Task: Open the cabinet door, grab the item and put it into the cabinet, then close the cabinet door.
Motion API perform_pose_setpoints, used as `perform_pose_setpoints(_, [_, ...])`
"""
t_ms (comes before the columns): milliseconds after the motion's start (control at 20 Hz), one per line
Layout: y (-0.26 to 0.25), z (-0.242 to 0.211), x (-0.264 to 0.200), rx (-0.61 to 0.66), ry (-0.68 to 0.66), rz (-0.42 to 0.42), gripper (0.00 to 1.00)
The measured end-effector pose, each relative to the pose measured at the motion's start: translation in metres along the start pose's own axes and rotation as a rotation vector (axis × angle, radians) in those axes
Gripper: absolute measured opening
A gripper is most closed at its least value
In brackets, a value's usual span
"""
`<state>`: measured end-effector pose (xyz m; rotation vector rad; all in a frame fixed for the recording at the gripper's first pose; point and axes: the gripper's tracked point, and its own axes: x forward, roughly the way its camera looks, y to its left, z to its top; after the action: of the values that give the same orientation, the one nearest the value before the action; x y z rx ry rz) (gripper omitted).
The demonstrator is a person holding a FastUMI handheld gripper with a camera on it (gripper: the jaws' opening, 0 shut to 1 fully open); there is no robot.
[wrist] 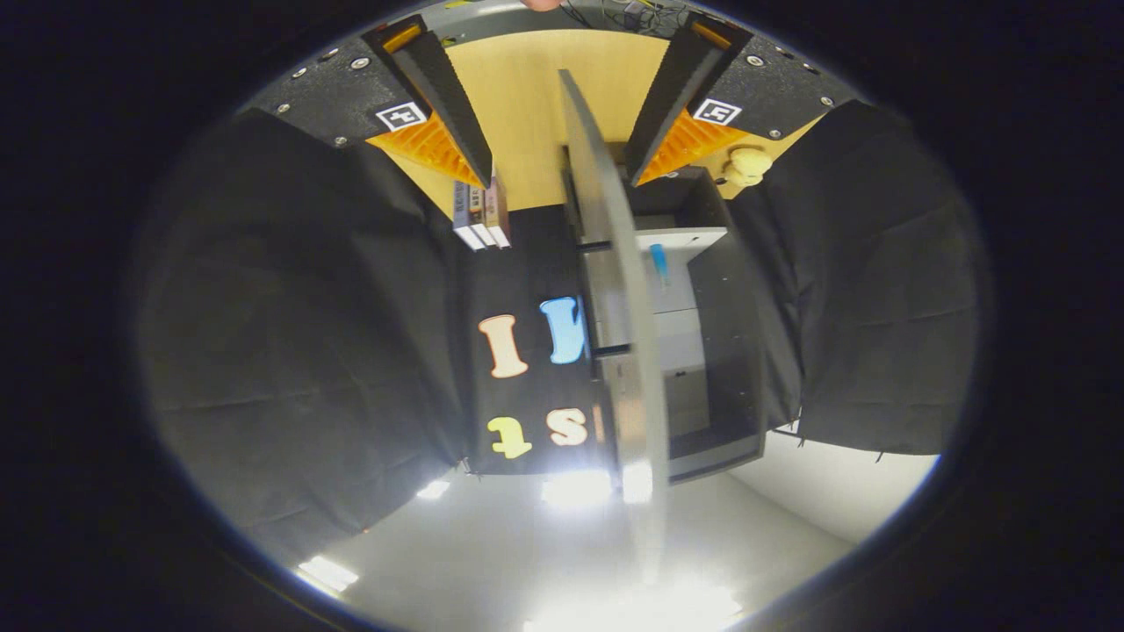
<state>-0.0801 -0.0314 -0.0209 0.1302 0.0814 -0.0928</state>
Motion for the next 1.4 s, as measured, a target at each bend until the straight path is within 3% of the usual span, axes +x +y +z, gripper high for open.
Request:
perform_pose_setpoints(250, [-0.042,0.009,0.056,-0.027,0.003,-0.023,0.95])
perform_pose_setpoints(550, [-0.013,0.009,0.093,-0.028,0.019,0.1,0.95])
perform_pose_setpoints(750, [-0.005,0.007,0.094,-0.019,0.037,0.112,0.93])
perform_pose_setpoints(1400, [0.145,0.006,0.095,-0.057,0.039,0.308,0.93])
